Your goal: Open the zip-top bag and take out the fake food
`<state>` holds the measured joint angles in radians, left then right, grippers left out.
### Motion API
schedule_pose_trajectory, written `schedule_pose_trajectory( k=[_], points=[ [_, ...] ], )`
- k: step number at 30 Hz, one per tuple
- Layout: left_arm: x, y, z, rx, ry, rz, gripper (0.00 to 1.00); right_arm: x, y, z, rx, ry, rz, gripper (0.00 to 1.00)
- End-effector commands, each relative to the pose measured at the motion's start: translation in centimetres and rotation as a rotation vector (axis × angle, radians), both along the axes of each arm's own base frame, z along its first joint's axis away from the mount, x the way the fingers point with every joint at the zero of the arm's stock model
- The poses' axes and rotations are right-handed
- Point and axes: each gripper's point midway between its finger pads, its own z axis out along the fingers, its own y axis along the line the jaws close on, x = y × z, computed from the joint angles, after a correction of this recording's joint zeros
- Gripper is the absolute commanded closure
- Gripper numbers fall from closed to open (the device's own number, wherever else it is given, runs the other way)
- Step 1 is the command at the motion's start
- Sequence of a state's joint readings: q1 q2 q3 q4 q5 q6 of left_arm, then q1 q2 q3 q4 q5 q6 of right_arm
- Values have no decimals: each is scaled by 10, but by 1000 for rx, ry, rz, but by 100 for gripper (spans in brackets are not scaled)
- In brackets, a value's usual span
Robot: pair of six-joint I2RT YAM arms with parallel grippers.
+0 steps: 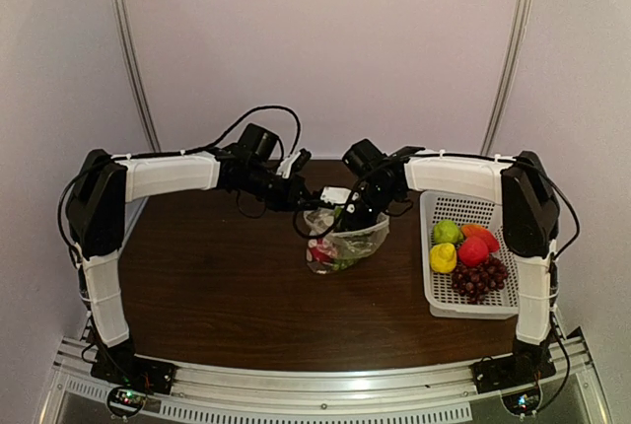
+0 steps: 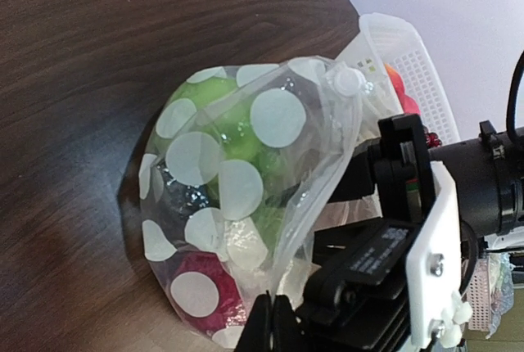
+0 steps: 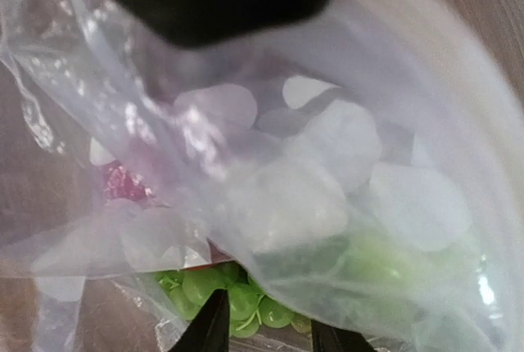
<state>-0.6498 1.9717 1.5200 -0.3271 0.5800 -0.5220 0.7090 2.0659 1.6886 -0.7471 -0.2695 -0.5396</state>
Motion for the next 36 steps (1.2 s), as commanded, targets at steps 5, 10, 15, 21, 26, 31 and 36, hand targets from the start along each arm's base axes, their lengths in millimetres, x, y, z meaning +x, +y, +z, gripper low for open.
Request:
schedule_pose_trajectory(
  k=[5, 10, 15, 21, 26, 31, 36],
  points=[
    [2, -5, 3, -12, -15, 3, 100, 17, -22, -54, -130, -35, -133, 50],
    [2, -5, 3, -11, -13, 3, 100, 15, -23, -71, -146, -1, -144, 50],
    [2, -4, 3, -8, -15, 5, 100, 14, -11, -47, -57, -9, -127, 74],
    [4, -3, 7, -2, -25, 5, 100, 14, -4, 18, 44, -85, -106, 100],
    [6, -1, 9, 2, -36, 12, 100, 8, -4, 70, 116, -127, -101, 100],
    [5, -2, 11, -3, -37, 7, 100, 2, -7, 101, 154, -153, -100, 100],
    [6, -2, 14, -7, -44, 4, 100, -4, -10, 117, 172, -162, -97, 100]
  ],
)
